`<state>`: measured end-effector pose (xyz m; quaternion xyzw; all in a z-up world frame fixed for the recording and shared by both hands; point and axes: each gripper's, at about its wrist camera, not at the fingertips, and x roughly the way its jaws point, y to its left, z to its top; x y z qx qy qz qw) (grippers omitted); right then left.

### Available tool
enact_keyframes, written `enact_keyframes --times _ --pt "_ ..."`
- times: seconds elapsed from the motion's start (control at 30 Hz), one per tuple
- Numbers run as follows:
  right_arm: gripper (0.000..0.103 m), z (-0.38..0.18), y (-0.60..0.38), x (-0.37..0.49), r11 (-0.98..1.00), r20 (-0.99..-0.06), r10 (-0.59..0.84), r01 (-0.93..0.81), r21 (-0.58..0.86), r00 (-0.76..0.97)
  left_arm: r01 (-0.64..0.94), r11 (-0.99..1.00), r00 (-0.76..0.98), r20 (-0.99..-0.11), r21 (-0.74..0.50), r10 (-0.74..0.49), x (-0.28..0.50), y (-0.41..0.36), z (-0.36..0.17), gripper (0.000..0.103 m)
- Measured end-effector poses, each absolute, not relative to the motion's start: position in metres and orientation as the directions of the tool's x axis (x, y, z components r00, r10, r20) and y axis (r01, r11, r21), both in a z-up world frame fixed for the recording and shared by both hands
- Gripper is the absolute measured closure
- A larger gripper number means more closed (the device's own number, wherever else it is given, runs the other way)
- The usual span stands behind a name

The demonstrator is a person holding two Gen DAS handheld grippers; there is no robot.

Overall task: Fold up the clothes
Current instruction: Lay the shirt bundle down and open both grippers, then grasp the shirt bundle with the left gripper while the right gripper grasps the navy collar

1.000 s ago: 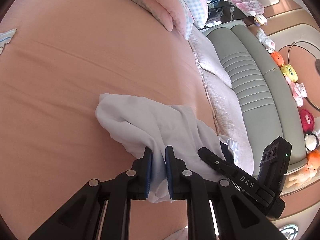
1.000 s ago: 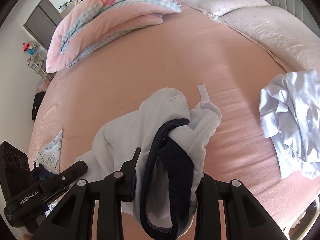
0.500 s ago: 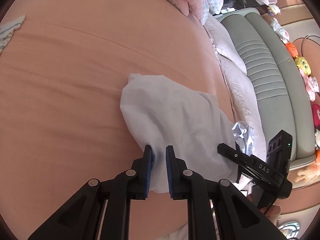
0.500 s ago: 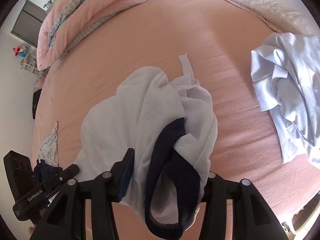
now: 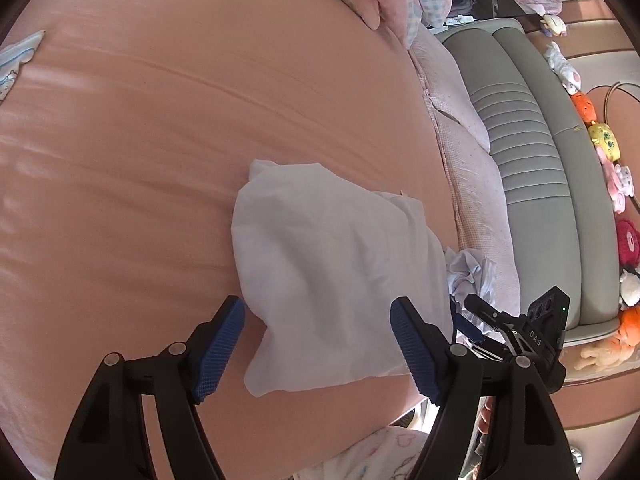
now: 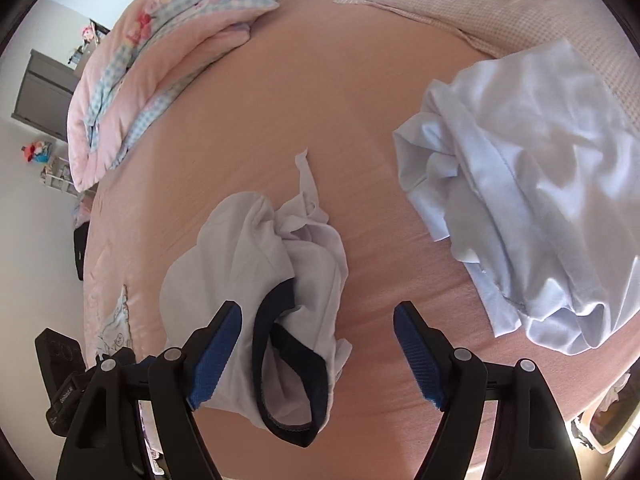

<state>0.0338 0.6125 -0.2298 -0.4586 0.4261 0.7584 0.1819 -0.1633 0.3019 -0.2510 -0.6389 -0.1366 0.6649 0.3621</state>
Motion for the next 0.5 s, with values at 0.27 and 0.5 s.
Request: enact_keyframes --times 0.27,0.5 --pt "0.024 -0.247 0.621 0.031 -0.503 -0.795 -0.169 -0.643 0.578 -0.582 -0.292 -0.71 0.112 -0.76 -0.641 0.641 -0.179 0.318 -0.271 0.029" --pt "0.024 -0.27 0.627 0.017 -0.434 -0.737 -0.235 -0.611 0.663 -0.634 -0.294 -0.711 0.145 -0.765 -0.639 0.628 -0.177 0.329 -0.286 0.018"
